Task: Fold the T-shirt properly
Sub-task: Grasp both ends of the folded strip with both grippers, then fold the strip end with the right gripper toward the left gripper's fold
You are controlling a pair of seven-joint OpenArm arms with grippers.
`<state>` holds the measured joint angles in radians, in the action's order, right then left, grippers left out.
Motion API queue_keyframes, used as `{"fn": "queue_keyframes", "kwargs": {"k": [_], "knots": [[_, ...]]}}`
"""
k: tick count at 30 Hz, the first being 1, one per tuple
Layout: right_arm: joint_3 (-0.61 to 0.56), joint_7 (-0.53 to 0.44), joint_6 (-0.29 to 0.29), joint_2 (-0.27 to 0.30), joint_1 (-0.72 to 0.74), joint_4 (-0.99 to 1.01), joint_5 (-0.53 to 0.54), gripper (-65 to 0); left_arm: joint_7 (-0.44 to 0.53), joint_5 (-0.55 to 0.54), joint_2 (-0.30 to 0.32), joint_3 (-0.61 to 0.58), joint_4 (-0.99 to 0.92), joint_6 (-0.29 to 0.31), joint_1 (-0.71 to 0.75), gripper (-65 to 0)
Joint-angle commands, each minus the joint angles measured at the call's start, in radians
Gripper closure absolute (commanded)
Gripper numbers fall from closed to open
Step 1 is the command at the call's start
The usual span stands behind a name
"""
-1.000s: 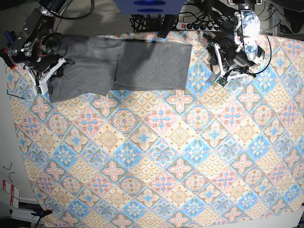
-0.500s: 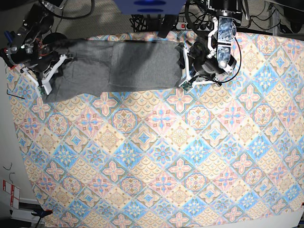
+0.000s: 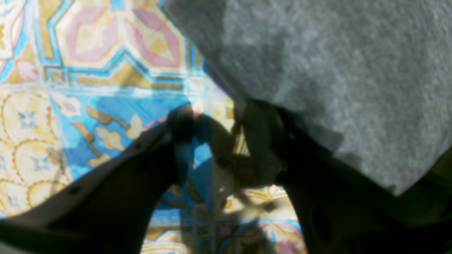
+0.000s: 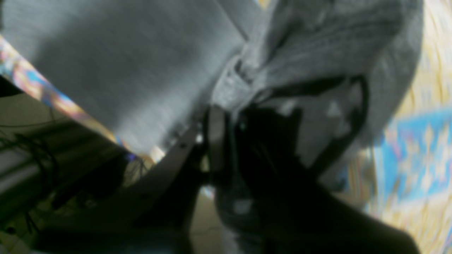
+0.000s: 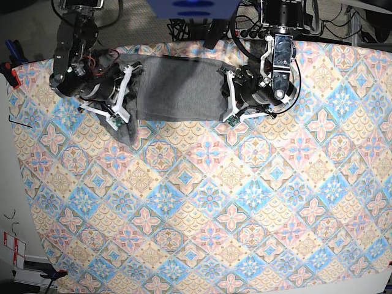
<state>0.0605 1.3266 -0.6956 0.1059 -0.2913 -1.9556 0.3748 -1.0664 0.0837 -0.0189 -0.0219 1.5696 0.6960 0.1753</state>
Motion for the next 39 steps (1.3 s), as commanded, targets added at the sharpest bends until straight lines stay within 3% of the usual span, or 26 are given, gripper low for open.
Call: {"fn": "queue_keyframes", "kwargs": {"k": [1, 10, 16, 20, 25, 30, 35, 39], "knots": [[-0.029, -0.025, -0.003, 0.005, 0.005, -0.021, 0.023, -0.9, -0.018, 0.008, 0.009, 0.003, 0.001, 0.002, 0.002, -27.1], [-0.230, -0.068, -0.003, 0.004, 0.079, -0.021, 0.118, -0.8, -0.019, 0.001, 0.032, 0.004, 0.002, 0.002, 0.008, -27.1], [-0.268, -0.062, -0.003, 0.007, 0.103, -0.017, 0.117, -0.9, -0.073, -0.005, 0.027, 0.084, 0.018, 0.002, 0.003, -27.1], [-0.394, -0.062, -0.003, 0.065, 0.140, -0.015, 0.117, -0.7, -0.079, -0.005, 0.032, 0.118, 0.147, 0.002, 0.025, -27.1], [-0.408, -0.062, -0.003, 0.070, 0.151, -0.015, 0.118, -0.7, -0.074, -0.005, 0.032, 0.257, 0.303, 0.002, 0.033, -27.1], [-0.426, -0.058, -0.003, 0.073, 0.178, -0.012, 0.118, -1.0, -0.071, -0.005, 0.033, 0.452, 0.318, 0.002, -0.012, -27.1], [-0.601, 0.032, -0.003, 0.101, 0.294, -0.009, 0.111, -0.9, -0.073, -0.003, 0.033, 0.664, 0.320, 0.002, -0.064, -27.6], [-0.666, 0.070, -0.003, 0.091, 0.361, -0.006, 0.069, -1.0, -0.076, -0.003, 0.069, 0.713, 0.318, 0.002, -0.072, -27.2]]}}
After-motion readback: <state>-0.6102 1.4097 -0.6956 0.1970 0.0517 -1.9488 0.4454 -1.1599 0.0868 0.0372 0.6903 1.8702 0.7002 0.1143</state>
